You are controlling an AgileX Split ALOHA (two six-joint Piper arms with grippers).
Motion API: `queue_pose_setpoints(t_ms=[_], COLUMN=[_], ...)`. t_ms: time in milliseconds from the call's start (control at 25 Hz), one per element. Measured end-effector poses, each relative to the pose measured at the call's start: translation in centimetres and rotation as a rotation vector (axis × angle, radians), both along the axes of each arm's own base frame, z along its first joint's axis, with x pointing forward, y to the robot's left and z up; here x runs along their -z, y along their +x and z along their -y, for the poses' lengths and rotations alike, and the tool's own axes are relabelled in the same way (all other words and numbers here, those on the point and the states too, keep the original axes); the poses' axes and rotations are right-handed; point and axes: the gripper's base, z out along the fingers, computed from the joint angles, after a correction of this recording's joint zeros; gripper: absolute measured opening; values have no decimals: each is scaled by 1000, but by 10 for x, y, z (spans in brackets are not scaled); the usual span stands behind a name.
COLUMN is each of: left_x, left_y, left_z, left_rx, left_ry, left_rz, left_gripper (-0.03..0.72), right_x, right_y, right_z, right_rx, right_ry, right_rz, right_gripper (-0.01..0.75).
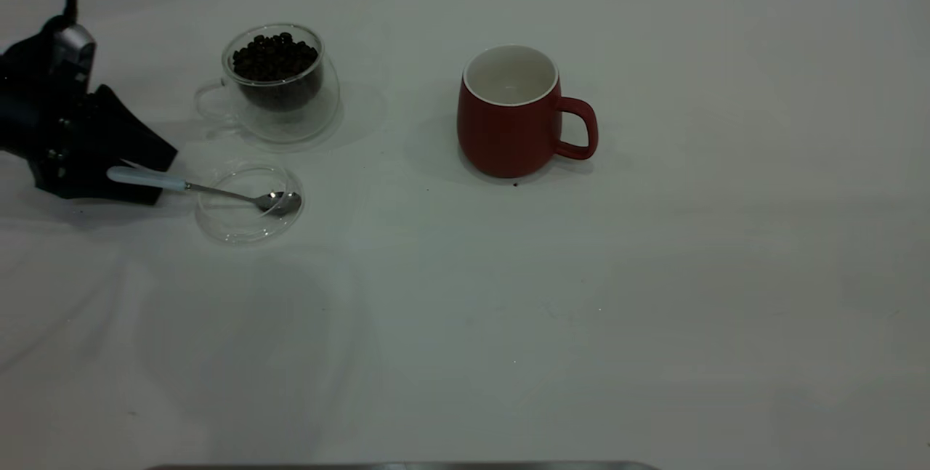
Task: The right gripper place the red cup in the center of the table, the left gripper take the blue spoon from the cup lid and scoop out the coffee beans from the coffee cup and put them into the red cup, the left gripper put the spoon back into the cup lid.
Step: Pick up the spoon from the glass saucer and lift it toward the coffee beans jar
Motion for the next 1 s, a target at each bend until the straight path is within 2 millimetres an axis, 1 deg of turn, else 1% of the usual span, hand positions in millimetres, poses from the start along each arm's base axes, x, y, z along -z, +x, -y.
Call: queue_pose_setpoints(t_ms=[400,560,840,1000], left_x=[-2,-3,-4,-4], left_y=[3,7,8,8], left_z=[5,6,7,7], left_rx=[-23,-61,-75,-75], left_ry=[-20,-44,-53,-53], left_rz=[6,15,17,16], left_gripper=[577,548,464,459], right_x=[0,0,0,0], right_y=[0,0,0,0], right_z=[0,0,0,0], right_rx=[0,0,0,0], right_ry=[0,0,0,0], right_rz=[0,0,0,0], right_gripper=[588,588,588,588])
